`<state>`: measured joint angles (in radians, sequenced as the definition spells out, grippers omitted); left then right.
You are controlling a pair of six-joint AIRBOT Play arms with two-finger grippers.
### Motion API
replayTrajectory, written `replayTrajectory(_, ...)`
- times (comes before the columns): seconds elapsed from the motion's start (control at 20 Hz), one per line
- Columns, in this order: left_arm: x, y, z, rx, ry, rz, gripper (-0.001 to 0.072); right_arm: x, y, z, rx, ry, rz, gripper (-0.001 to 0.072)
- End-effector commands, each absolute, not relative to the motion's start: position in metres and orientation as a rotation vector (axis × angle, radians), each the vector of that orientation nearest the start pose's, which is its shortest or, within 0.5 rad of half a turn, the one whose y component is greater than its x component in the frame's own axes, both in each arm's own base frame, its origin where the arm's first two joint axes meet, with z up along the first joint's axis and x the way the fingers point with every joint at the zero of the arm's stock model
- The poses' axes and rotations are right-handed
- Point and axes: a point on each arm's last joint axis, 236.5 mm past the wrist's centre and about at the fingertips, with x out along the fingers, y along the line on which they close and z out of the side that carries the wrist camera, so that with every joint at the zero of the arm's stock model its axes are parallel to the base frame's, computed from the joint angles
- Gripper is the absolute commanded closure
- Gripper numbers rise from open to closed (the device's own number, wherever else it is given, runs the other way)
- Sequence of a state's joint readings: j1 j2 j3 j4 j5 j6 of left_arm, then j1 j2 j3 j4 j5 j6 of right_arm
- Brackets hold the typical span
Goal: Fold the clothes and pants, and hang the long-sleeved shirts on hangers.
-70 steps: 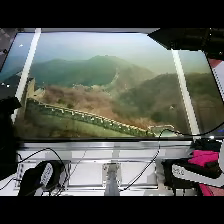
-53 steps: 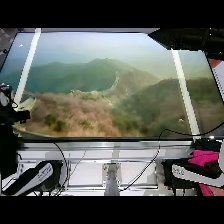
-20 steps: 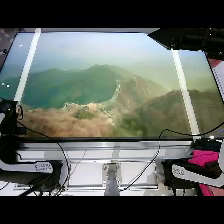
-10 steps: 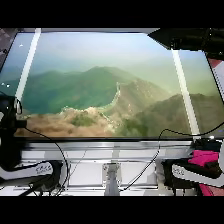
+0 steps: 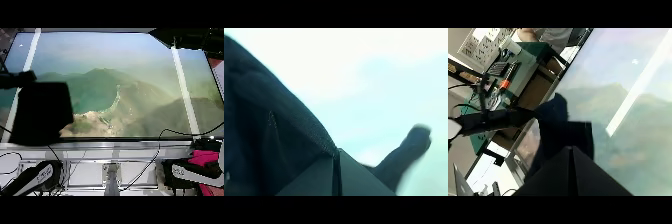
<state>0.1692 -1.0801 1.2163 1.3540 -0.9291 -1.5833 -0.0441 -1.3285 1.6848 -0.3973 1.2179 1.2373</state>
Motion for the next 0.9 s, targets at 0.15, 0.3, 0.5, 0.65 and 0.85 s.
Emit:
replayTrajectory(0.15,0.419,-0.146,0.185,-0.306,0.72,-0.396,0.07,0.452,0.17,0.32,0.564,0.504,0.798,0.069)
replayTrajectory(0.3,0.398,-0.225,0.153,-0.239,0.82,-0.555,0.07,0.467,0.154,0.311,0.538,0.499,0.697,0.0691)
replayTrajectory(0.5,0.367,-0.334,0.114,-0.187,0.861,-0.738,0.07,0.484,0.125,0.289,0.473,0.521,0.539,0.0691)
replayTrajectory(0.65,0.35,-0.402,0.108,-0.23,0.791,-0.828,0.0701,0.492,0.102,0.272,0.412,0.552,0.425,0.069)
replayTrajectory(0.85,0.328,-0.441,0.098,-0.211,0.759,-0.887,0.0474,0.496,0.085,0.261,0.334,0.564,0.359,0.0479)
